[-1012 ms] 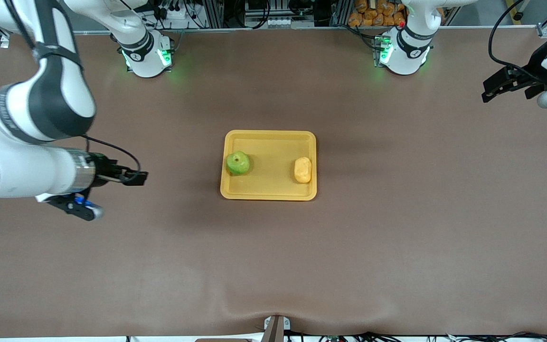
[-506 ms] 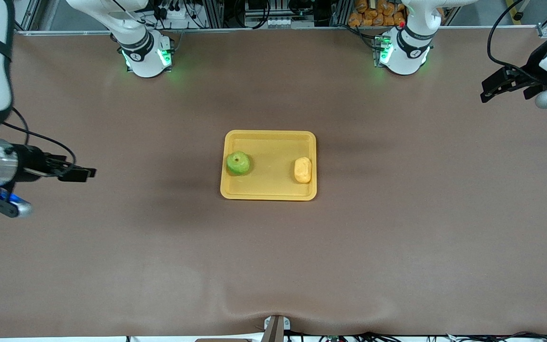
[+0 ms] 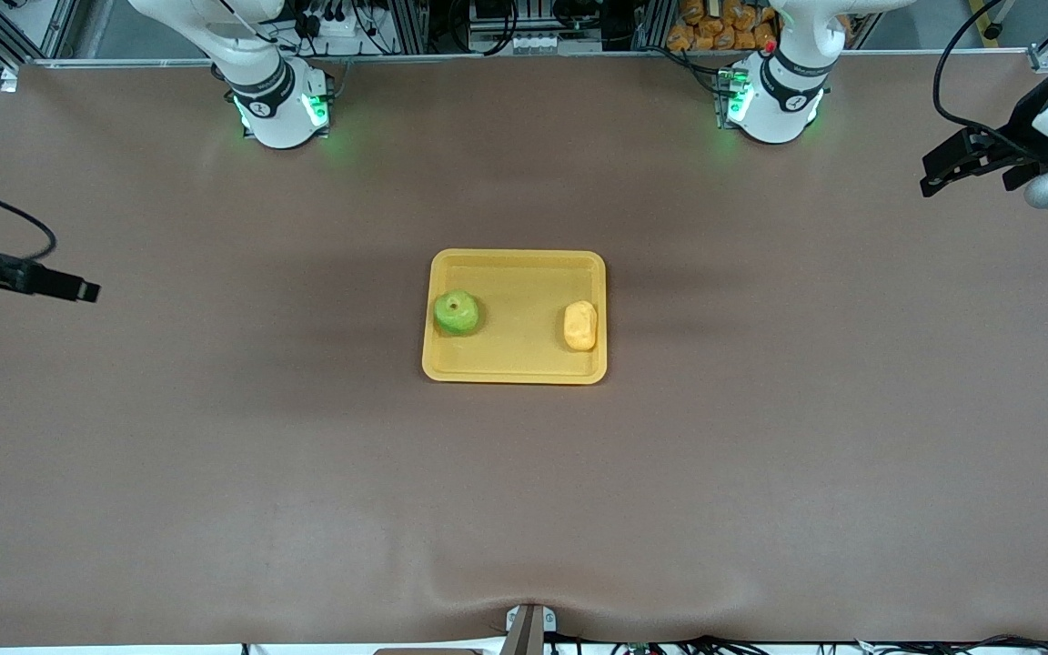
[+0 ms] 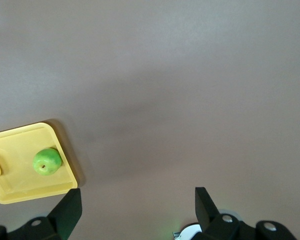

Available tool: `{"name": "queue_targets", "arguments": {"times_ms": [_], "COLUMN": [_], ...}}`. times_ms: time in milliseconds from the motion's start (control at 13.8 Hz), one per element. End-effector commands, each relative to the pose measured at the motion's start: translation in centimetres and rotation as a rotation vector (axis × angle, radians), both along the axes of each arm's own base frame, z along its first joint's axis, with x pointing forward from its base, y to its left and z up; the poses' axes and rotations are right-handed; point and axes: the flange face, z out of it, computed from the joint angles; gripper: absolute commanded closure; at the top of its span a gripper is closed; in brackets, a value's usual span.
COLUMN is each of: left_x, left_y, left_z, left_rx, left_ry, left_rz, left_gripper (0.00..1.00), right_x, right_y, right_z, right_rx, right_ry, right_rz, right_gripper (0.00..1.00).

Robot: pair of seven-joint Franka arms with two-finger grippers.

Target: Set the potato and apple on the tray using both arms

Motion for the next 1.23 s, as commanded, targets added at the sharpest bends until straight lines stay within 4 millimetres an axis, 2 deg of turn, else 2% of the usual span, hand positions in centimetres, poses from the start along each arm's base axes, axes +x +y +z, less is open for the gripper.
{"name": "queue_targets", "arguments": {"times_ms": [0,289,361,434,578,651,795,1012,1157], "left_x": [-0.2,-0.2,-0.2,-0.2,-0.1,-0.1,0.3,0.9,1.4], "left_y": [-0.2,-0.4,-0.3,-0.4,-0.5,-0.4,-0.3,-0.2,-0.3], "left_z": [0.3,0.1,0.1,0.1,0.2,0.3,0.6,1.8,2.2], "left_rx": [-0.018,-0.017,-0.018,-0.018,-0.018,-0.020,-0.020,-0.022,-0.023], "left_ry": [-0.008,-0.003,-0.003,-0.006,-0.007,-0.007,-0.015,-0.042,-0.048], "left_rz": [0.003,-0.006,-0.006,-0.007,-0.012,-0.011,-0.003,0.011,0.008], "left_gripper": [0.00,0.00,0.00,0.00,0.00,0.00,0.00,0.00,0.00], "right_x": [-3.3,-7.8,-8.4,-8.9,-9.3,-9.5,-9.5,-9.8,-9.9], "right_y": [-0.5,0.2,0.7,1.0,1.2,0.5,-0.2,0.2,-0.1], "right_z": [2.7,3.8,3.5,4.0,4.7,5.7,6.1,5.5,5.5], "right_rx": [-0.033,-0.042,-0.042,-0.044,-0.051,-0.078,-0.082,-0.085,-0.127], "right_ry": [-0.067,-0.154,-0.179,-0.194,-0.175,-0.179,-0.185,-0.143,-0.140], "right_rz": [0.009,0.011,0.022,0.030,0.066,0.077,0.070,0.081,0.149], "right_gripper": [0.00,0.00,0.00,0.00,0.00,0.00,0.00,0.00,0.00]}}
